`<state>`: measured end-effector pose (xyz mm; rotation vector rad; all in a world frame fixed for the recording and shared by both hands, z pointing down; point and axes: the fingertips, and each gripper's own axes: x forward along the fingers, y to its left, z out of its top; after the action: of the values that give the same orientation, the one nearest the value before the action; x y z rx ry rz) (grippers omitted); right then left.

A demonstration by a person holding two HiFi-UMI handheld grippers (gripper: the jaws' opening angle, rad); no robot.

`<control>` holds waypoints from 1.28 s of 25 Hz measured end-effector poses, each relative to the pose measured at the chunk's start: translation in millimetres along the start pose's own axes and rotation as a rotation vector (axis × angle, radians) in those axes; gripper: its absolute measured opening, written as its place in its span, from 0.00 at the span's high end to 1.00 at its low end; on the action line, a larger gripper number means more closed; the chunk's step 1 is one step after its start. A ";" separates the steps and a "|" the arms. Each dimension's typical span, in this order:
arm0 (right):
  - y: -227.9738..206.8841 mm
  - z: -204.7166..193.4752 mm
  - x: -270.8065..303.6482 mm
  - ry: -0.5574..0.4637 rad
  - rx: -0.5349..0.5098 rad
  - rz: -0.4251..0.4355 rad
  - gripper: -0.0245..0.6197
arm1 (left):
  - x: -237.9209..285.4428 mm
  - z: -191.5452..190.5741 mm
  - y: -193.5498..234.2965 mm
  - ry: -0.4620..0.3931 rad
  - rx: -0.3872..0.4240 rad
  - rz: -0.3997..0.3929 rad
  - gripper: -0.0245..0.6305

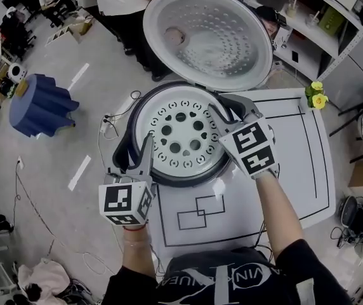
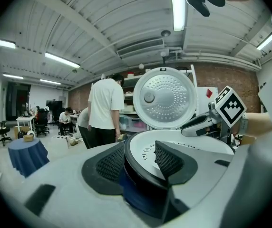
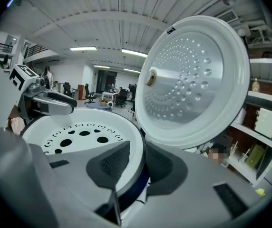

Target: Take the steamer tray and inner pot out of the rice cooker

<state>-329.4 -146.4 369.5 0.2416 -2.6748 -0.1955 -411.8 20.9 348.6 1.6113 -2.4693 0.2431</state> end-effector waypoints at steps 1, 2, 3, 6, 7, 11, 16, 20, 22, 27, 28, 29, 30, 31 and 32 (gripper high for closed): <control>-0.1 0.1 0.5 -0.003 0.004 0.002 0.81 | -0.1 0.1 0.3 0.000 -0.003 -0.001 0.68; -0.5 0.1 0.9 -0.006 0.008 0.004 0.81 | 0.2 0.1 0.3 0.002 -0.003 -0.002 0.68; -0.8 0.0 1.2 -0.007 0.009 0.007 0.81 | 0.7 0.1 -0.1 0.005 0.001 -0.003 0.68; 0.3 0.0 1.6 -0.004 -0.010 0.016 0.80 | 2.0 -1.3 -1.1 0.024 0.014 -0.008 0.68; 0.4 -0.2 1.5 -0.003 -0.019 0.018 0.80 | 2.0 -1.5 -1.3 0.026 0.012 -0.008 0.68; -2.1 -2.0 1.8 0.005 -0.028 0.039 0.70 | 1.7 -0.7 -1.6 0.020 0.007 -0.001 0.68; 2.7 -6.3 3.1 0.038 0.041 0.069 0.70 | 1.8 -1.4 0.4 0.013 -0.009 0.002 0.68; 5.7 -9.2 0.7 0.059 0.036 0.080 0.64 | 1.8 -2.6 -0.3 0.011 -0.020 -0.001 0.68; 6.9 -9.2 -2.4 0.065 0.045 0.093 0.63 | 1.0 -2.1 0.2 0.007 -0.027 -0.004 0.68; 7.5 -10.4 -2.3 0.107 0.010 0.031 0.63 | -0.3 -1.2 2.0 -0.001 -0.032 -0.005 0.68; 7.1 -11.0 -2.0 0.120 -0.015 0.005 0.63 | -0.8 -1.3 1.7 -0.003 -0.030 -0.006 0.68; 5.7 -11.3 -1.7 0.130 -0.039 -0.019 0.62 | -0.9 -1.1 0.8 -0.006 -0.028 -0.007 0.68; 3.5 -11.2 -1.3 0.135 -0.057 -0.039 0.61 | -0.4 -0.8 -0.6 -0.010 -0.026 -0.006 0.68; 1.2 -10.9 -0.6 0.136 -0.065 -0.052 0.61 | 0.4 -0.5 -2.2 -0.014 -0.025 -0.005 0.68; -0.1 -10.7 0.2 0.135 -0.059 -0.057 0.61 | 1.0 -0.2 -3.3 -0.017 -0.026 -0.005 0.68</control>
<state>-324.8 -147.7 379.2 0.3020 -2.5264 -0.2663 -409.2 18.8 349.2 1.6149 -2.4703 0.1961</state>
